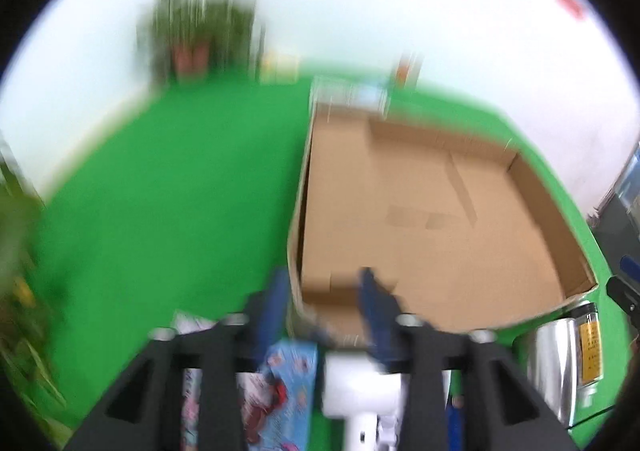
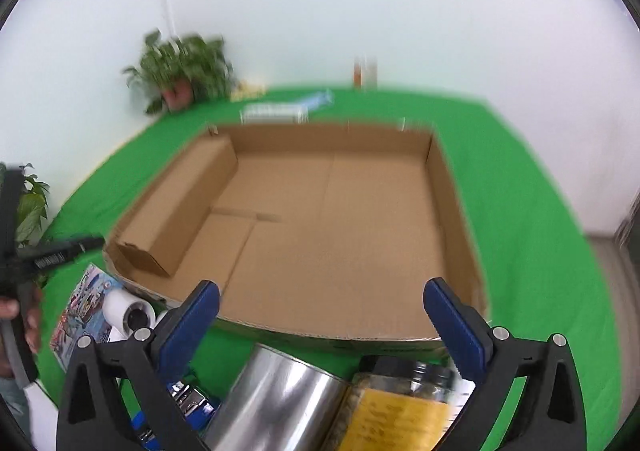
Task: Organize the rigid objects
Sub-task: 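Withdraw the right gripper from the box toward the silver can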
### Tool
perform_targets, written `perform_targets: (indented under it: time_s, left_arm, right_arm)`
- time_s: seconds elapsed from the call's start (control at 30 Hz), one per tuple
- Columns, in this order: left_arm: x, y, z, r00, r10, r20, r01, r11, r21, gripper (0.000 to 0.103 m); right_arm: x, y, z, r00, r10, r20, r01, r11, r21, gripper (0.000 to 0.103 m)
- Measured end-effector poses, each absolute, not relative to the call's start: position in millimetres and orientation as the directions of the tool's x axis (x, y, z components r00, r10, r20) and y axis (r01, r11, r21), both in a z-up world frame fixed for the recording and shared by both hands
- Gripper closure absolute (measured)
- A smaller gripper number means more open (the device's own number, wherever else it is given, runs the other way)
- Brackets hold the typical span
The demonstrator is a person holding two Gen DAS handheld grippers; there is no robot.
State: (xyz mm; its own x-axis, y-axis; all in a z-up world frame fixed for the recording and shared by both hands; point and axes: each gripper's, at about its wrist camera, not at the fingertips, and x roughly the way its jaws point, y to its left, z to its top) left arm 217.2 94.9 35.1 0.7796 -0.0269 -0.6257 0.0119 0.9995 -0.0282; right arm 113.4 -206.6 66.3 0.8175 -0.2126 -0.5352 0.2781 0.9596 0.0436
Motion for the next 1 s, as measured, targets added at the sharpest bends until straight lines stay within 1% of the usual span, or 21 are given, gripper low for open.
perform_targets:
  time_s: [0.03,0.07,0.1,0.13,0.2,0.27,0.37,0.5,0.6,0.67,0.77,0.83,0.87,0.93,1.0]
  left_arm:
    - [205.6,91.1,45.7,0.824,0.006,-0.566,0.002,1.000,0.014,0.000]
    - [187.5,84.9,57.8,0.880,0.050,-0.472,-0.022,0.998,0.063,0.001]
    - [173.3,79.1,65.3,0.913,0.070,-0.402,-0.037,0.995,0.090,0.001]
    - [163.1,72.3,70.0,0.923,0.073,-0.377,-0.032,0.993,0.113,0.001]
    - [152.8,61.0,71.9,0.910,0.033,-0.413,0.029,0.989,0.142,0.001]
    - [141.2,54.1,68.9,0.903,0.016,-0.429,0.051,0.988,0.146,0.001]
    - [125.1,51.6,63.9,0.891,-0.017,-0.455,0.081,0.989,0.122,0.001]
    - [115.0,53.3,57.1,0.845,-0.092,-0.527,0.137,0.989,0.047,0.001]
    - [100.2,50.8,50.9,0.822,-0.119,-0.557,0.163,0.986,0.030,0.001]
    - [92.0,52.0,44.7,0.809,-0.130,-0.572,0.172,0.985,0.019,0.001]
    - [83.4,61.7,33.1,0.776,-0.173,-0.607,0.171,0.983,-0.062,0.001]
    - [74.1,66.7,26.3,0.760,-0.197,-0.619,0.161,0.980,-0.114,0.001]
    - [70.6,68.7,21.5,0.751,-0.207,-0.627,0.155,0.978,-0.137,0.001]
    - [65.1,70.6,16.7,0.744,-0.198,-0.638,0.140,0.980,-0.140,0.001]
    - [55.7,72.9,21.7,0.754,-0.167,-0.635,0.125,0.986,-0.111,0.001]
  right_arm:
    - [103.9,-199.8,69.4,0.827,-0.229,-0.513,0.284,0.958,0.031,0.000]
    - [93.7,-193.5,71.2,0.836,-0.235,-0.495,0.288,0.957,0.031,0.000]
    - [86.1,-188.2,73.1,0.841,-0.238,-0.486,0.293,0.955,0.039,0.000]
    - [75.7,-184.1,73.7,0.846,-0.234,-0.480,0.297,0.953,0.059,0.000]
    - [66.4,-176.6,76.4,0.847,-0.225,-0.482,0.299,0.951,0.081,0.000]
    - [49.9,-169.9,75.5,0.850,-0.220,-0.479,0.297,0.950,0.092,0.000]
    - [30.4,-157.0,71.5,0.864,-0.188,-0.468,0.266,0.958,0.107,0.000]
    - [15.5,-130.0,56.7,0.868,-0.110,-0.484,0.187,0.976,0.115,0.000]
    - [2.3,-107.1,44.8,0.872,-0.031,-0.489,0.104,0.987,0.123,0.000]
    - [-6.4,-88.5,32.6,0.865,0.021,-0.502,0.044,0.992,0.118,0.000]
    - [-10.8,-69.2,12.6,0.835,0.084,-0.544,-0.013,0.991,0.133,0.002]
    - [-17.4,-58.9,-1.8,0.819,0.096,-0.565,-0.025,0.991,0.133,0.002]
    - [-19.8,-55.5,-7.3,0.815,0.093,-0.573,-0.023,0.991,0.129,0.004]
    - [-23.8,-51.8,-19.6,0.805,0.089,-0.587,-0.015,0.991,0.131,0.005]
    - [-27.8,-52.2,-26.2,0.797,0.091,-0.597,-0.003,0.989,0.147,0.008]
